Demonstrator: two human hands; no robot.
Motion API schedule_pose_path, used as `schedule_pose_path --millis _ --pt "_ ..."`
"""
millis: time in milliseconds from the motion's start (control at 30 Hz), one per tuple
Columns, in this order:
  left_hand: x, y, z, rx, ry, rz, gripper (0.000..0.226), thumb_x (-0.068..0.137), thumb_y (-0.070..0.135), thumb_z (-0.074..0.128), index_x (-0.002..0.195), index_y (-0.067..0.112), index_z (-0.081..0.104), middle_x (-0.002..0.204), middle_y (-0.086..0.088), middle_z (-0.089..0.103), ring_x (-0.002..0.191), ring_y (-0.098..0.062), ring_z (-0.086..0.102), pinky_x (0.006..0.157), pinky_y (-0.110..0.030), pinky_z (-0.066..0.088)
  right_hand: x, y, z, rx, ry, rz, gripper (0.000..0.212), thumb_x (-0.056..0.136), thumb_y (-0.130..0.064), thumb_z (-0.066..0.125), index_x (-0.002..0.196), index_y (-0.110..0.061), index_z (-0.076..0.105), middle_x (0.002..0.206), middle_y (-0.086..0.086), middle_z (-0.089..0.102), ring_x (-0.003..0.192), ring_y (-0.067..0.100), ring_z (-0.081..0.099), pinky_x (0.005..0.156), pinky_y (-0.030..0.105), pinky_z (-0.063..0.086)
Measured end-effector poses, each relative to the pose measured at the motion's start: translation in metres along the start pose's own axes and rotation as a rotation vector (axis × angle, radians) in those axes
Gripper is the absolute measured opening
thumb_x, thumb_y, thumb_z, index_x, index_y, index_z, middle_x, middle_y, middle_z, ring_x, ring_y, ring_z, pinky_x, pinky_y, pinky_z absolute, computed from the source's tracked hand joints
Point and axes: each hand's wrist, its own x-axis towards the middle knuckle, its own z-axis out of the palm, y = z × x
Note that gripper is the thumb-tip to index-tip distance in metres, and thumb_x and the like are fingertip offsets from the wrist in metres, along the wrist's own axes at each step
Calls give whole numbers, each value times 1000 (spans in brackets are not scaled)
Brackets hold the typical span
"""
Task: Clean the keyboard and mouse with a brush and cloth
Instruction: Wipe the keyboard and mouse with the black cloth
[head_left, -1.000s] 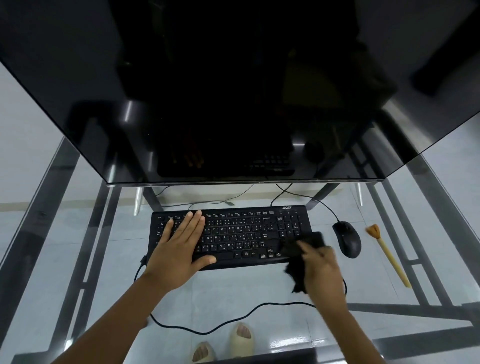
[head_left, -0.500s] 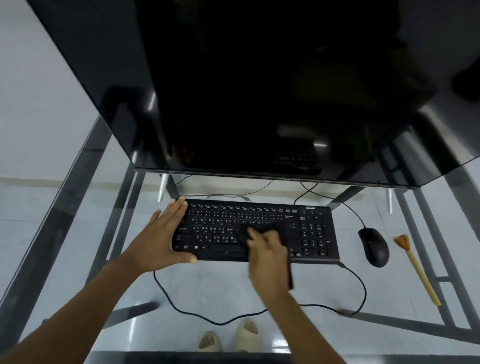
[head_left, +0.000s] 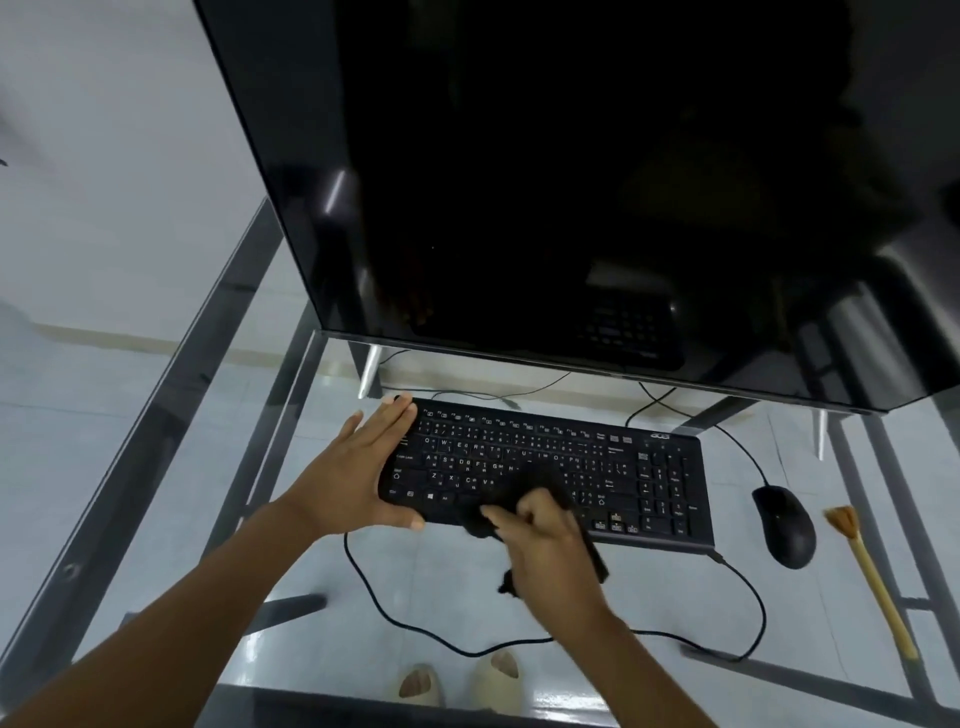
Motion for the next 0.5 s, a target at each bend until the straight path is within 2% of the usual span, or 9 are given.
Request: schedule_pose_path --millis 100,233,367,500 --pt "1 -2 -1 32 -3 11 135 56 88 57 154 20 -5 161 8 -10 146 -4 -12 121 -41 -2 -1 -1 1 -25 -2 -58 38 77 -8 62 108 -28 72 81 -2 49 63 16 51 59 26 50" --pt "0 -3 0 15 -1 17 133 57 88 57 153 21 -6 160 10 -12 146 -3 -13 120 -39 -6 -28 23 -10 13 -27 51 41 82 -2 65 115 -26 68 84 -2 46 66 18 52 59 31 53" --pt "1 -4 2 -17 2 23 134 56 86 59 153 21 -6 160 12 -14 145 -3 -13 119 -36 -8 -22 8 -2 41 66 154 43 82 -1 70 117 -25 67 89 -1 49 68 19 52 62 35 54" --pt "2 -6 2 -12 6 28 135 55 87 59 154 20 -4 161 11 -11 146 -4 -11 120 -37 -7 -5 -29 9 42 45 108 42 72 -2 79 108 -23 73 85 0 53 64 14 49 58 26 52"
